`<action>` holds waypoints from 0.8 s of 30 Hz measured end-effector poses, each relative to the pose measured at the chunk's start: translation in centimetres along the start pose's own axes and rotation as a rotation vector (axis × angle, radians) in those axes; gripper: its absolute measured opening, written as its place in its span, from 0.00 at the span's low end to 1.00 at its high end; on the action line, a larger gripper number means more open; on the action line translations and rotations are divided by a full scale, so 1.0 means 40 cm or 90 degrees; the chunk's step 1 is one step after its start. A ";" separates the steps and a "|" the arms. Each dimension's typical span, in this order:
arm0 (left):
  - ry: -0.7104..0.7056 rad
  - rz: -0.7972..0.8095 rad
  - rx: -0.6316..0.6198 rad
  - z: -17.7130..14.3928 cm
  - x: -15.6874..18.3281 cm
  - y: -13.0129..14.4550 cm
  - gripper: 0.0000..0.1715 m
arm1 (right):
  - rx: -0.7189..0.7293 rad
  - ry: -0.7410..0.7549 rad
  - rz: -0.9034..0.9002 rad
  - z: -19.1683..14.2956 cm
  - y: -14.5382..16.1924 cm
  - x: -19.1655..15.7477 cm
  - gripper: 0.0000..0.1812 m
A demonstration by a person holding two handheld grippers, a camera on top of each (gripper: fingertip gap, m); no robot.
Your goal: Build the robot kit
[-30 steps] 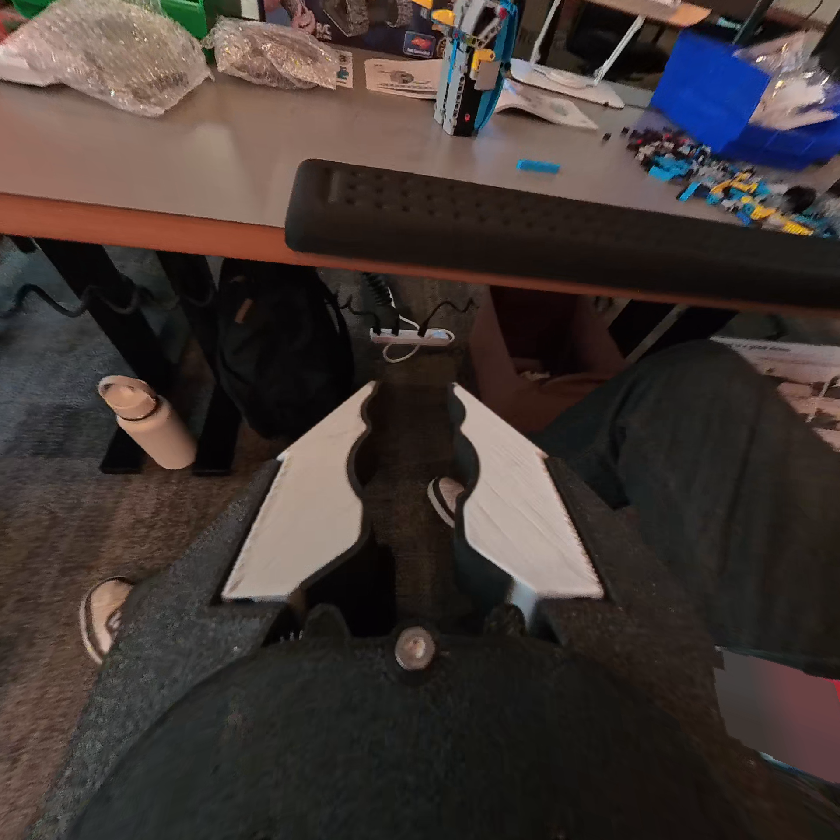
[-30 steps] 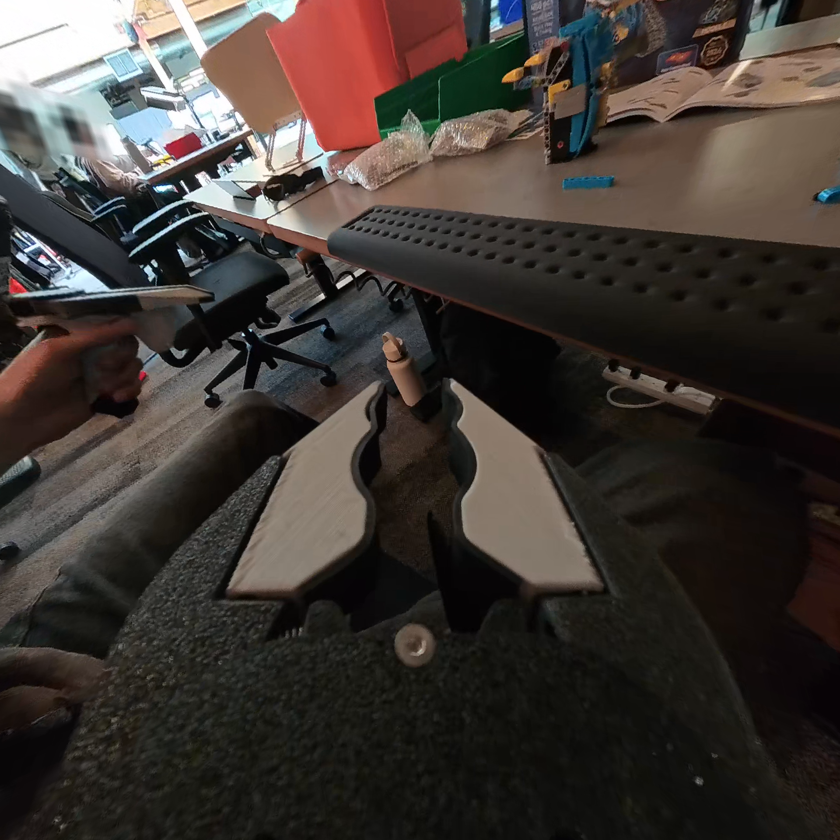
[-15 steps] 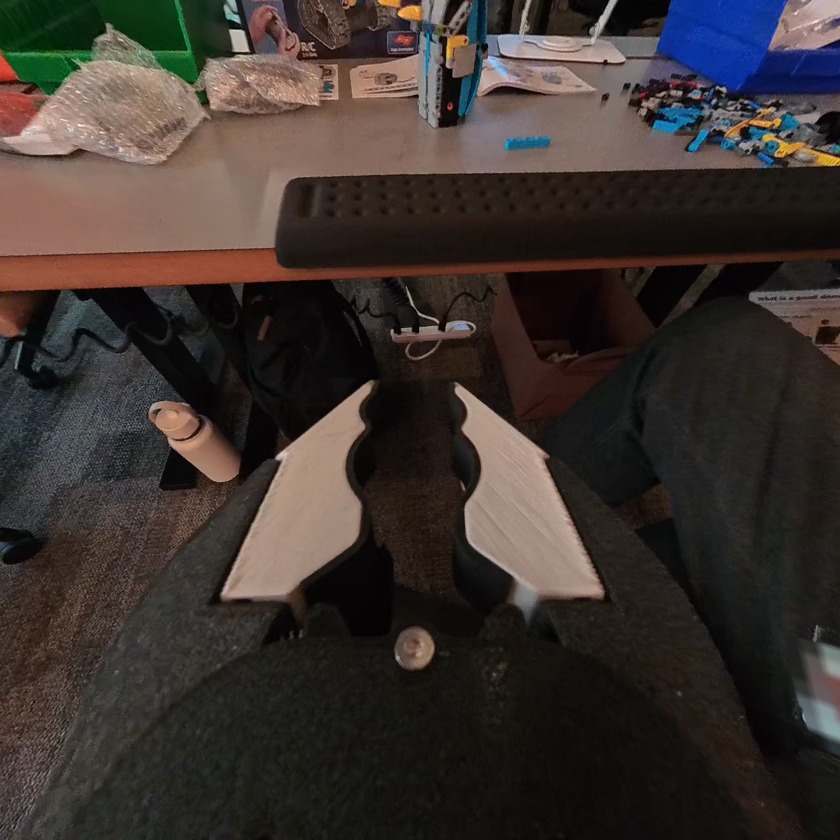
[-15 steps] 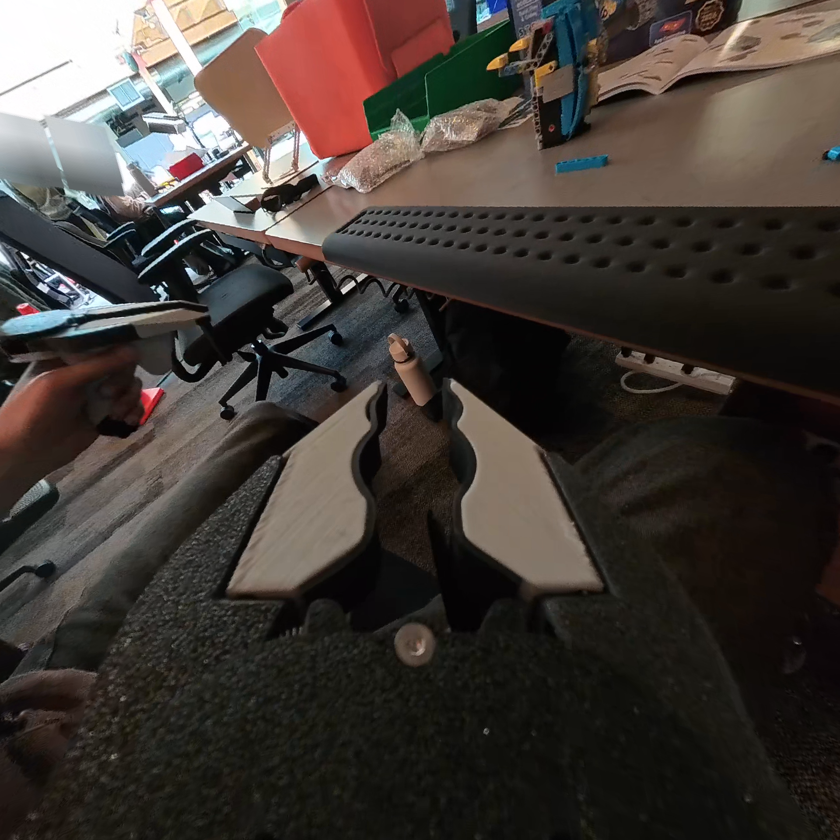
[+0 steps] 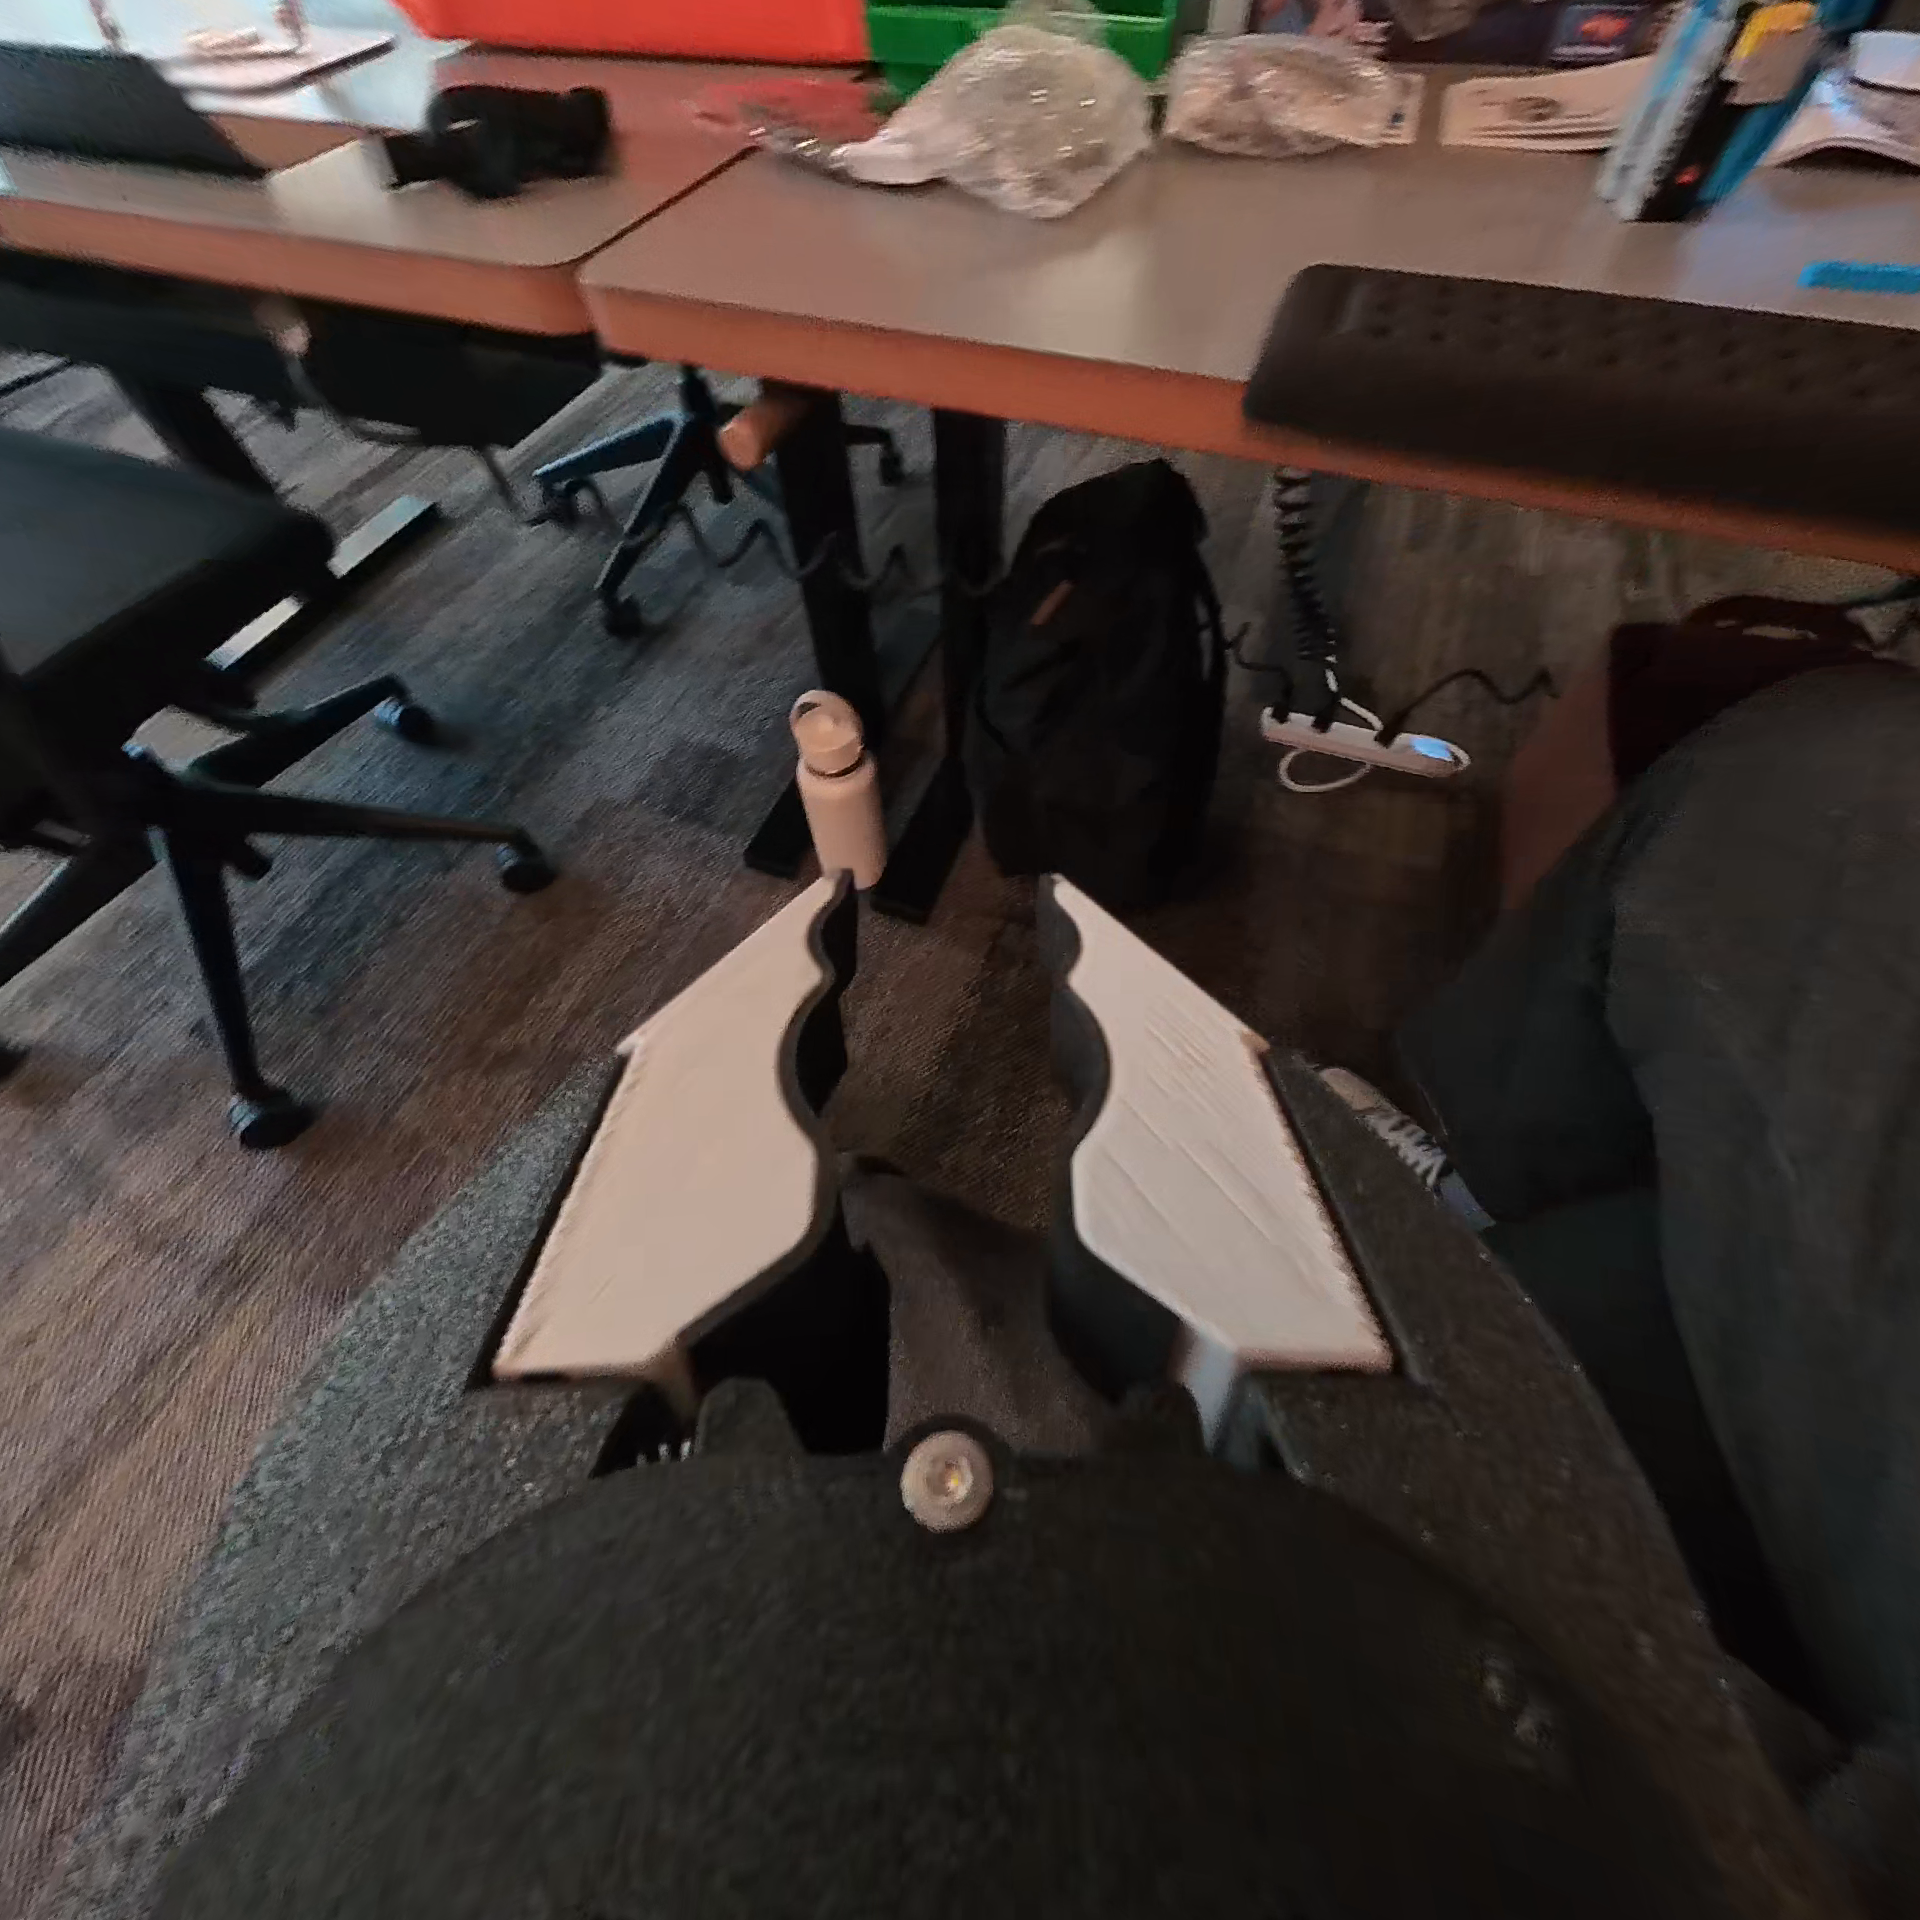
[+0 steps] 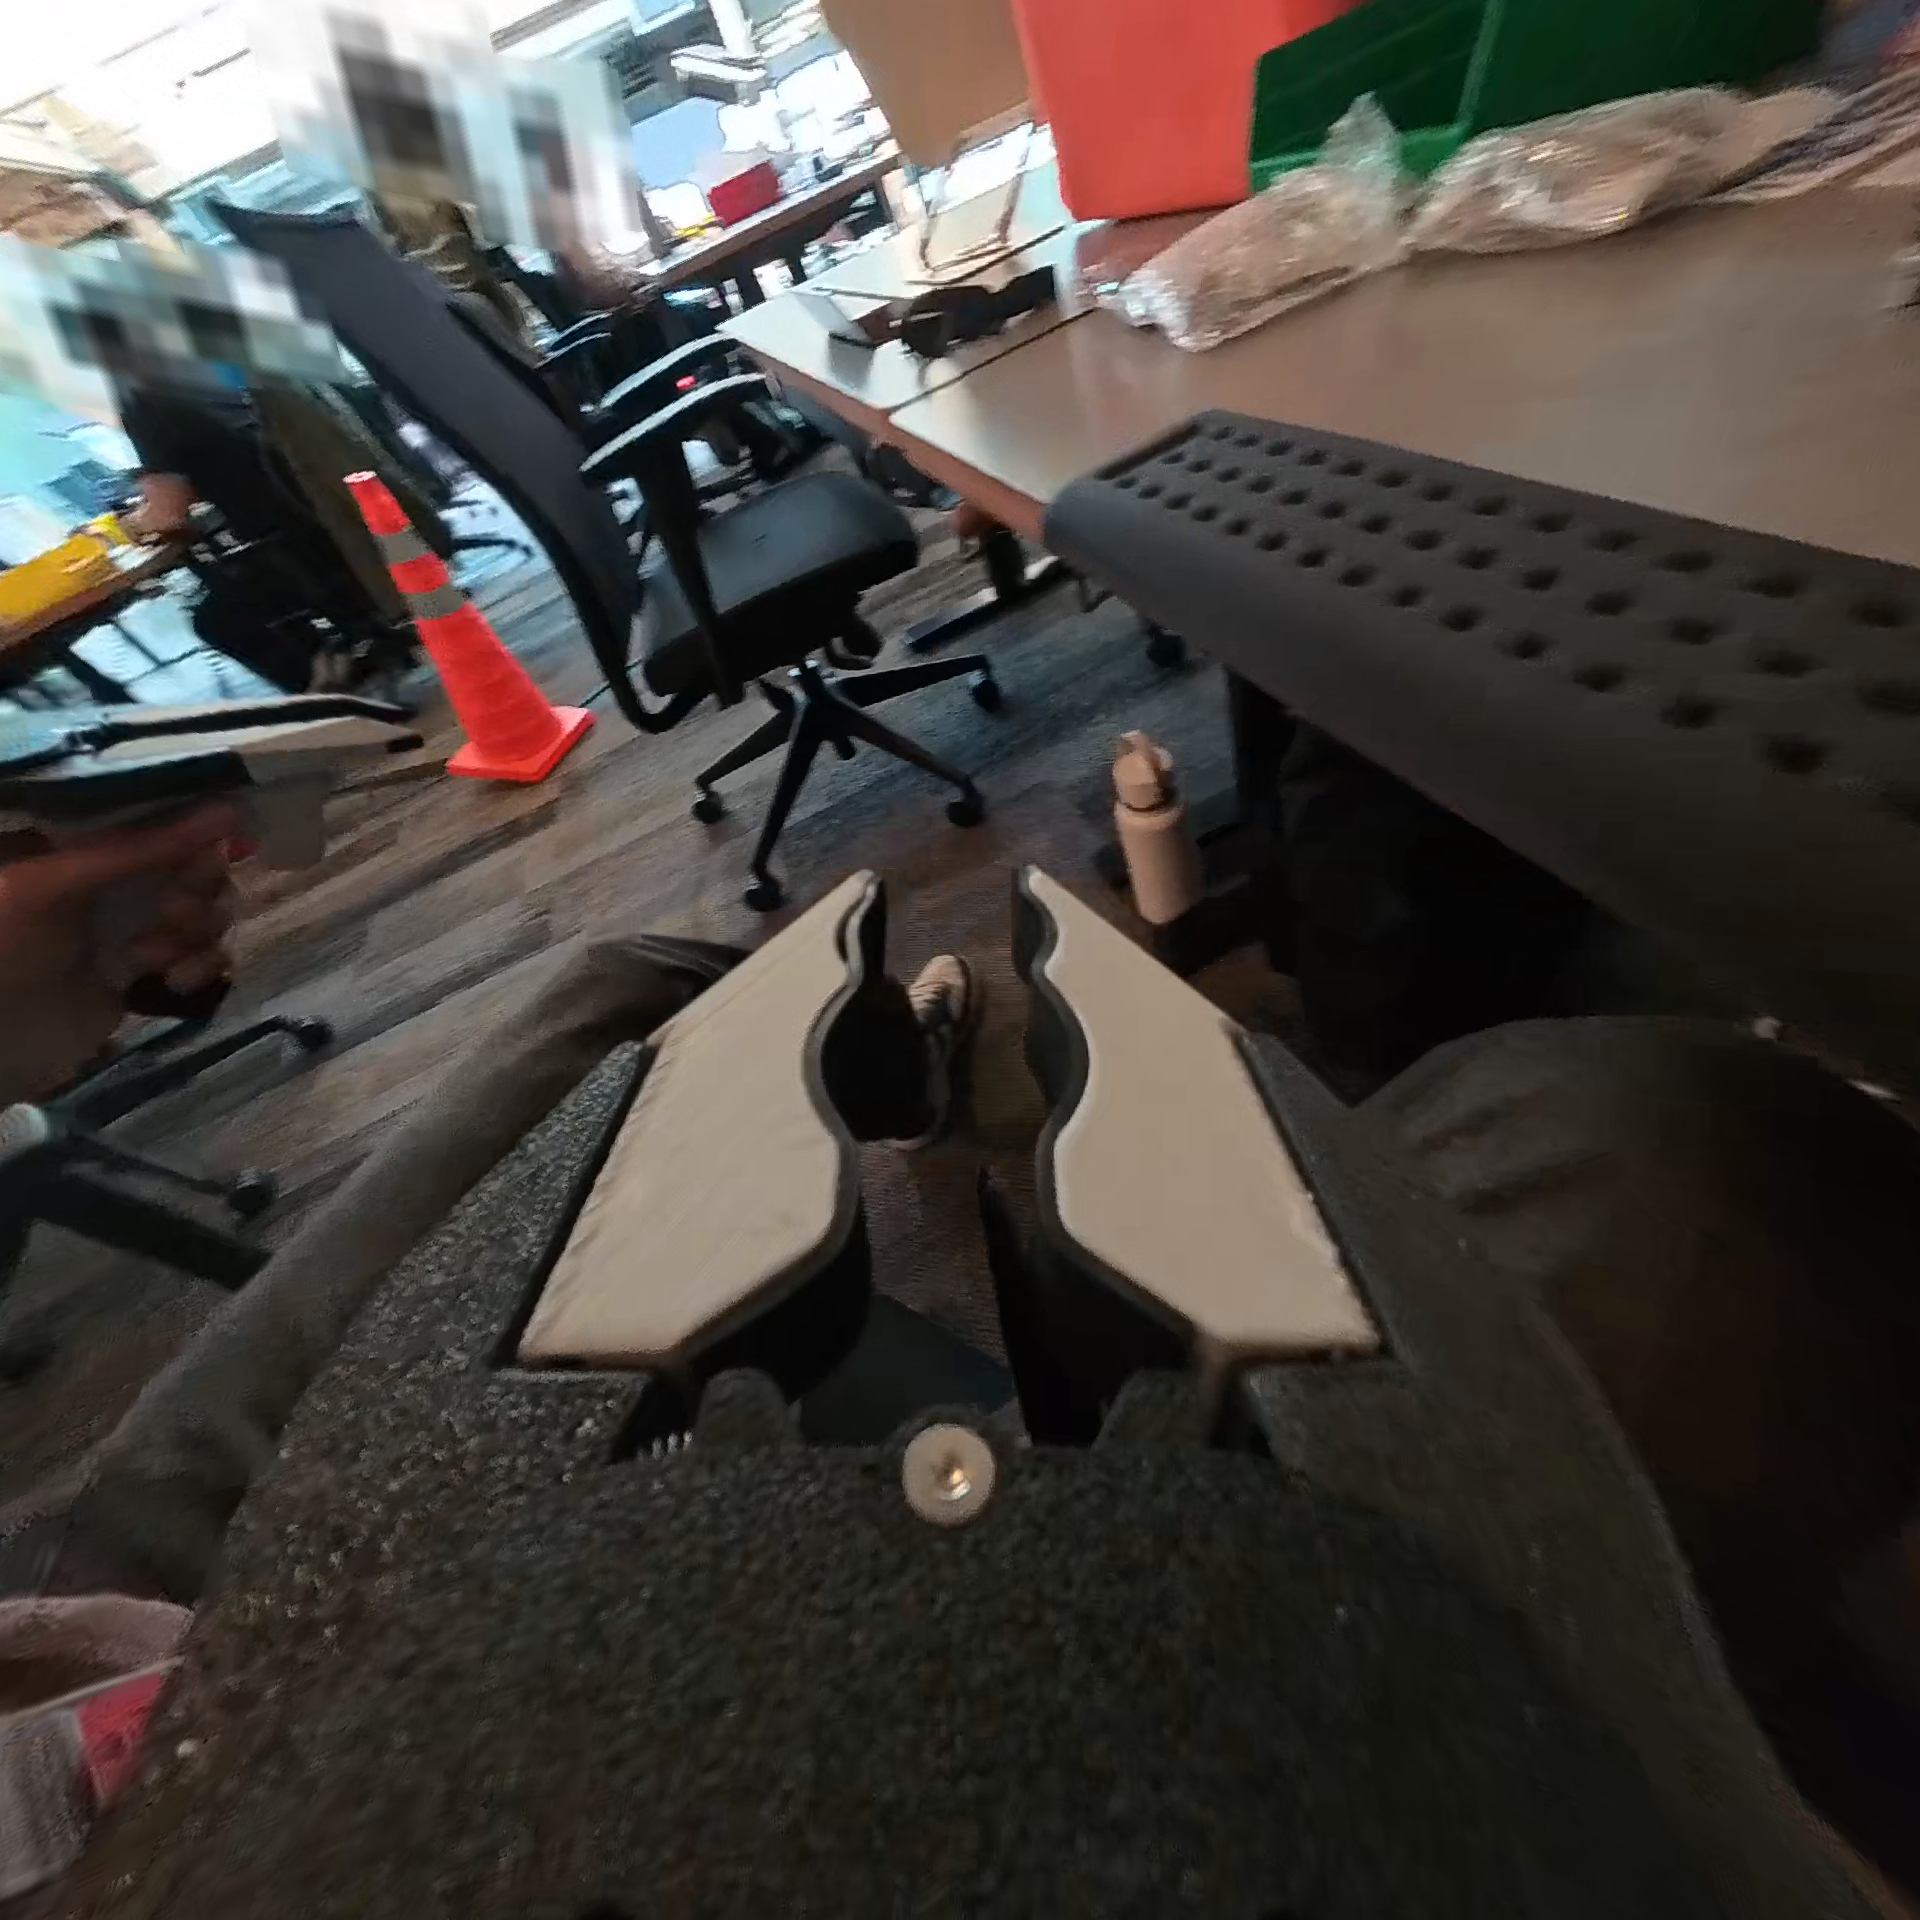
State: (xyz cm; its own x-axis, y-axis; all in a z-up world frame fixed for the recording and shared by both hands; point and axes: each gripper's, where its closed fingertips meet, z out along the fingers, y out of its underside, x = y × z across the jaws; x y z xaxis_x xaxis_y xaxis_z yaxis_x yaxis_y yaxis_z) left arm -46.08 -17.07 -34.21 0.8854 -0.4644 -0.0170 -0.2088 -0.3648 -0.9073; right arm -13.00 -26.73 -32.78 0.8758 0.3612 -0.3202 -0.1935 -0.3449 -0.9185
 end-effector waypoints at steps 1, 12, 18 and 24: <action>-0.014 -0.013 -0.002 -0.018 -0.019 0.010 0.20 | -0.005 -0.023 0.002 0.033 -0.003 -0.016 0.13; -0.175 -0.093 -0.011 -0.240 -0.190 0.127 0.20 | -0.091 -0.208 -0.081 0.280 0.038 -0.243 0.13; -0.263 -0.157 -0.008 -0.349 -0.268 0.185 0.20 | -0.156 -0.328 -0.148 0.411 0.110 -0.415 0.13; -0.350 -0.233 -0.001 -0.522 -0.293 0.267 0.20 | -0.180 -0.450 -0.171 0.479 0.156 -0.619 0.13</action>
State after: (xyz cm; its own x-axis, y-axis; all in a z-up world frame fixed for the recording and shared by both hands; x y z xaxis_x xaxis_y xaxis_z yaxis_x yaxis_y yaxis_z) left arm -67.37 -32.35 -34.95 0.9822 0.1697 0.0809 0.1466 -0.4217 -0.8948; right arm -44.38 -21.24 -35.04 0.3718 0.8928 -0.2544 0.1864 -0.3402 -0.9217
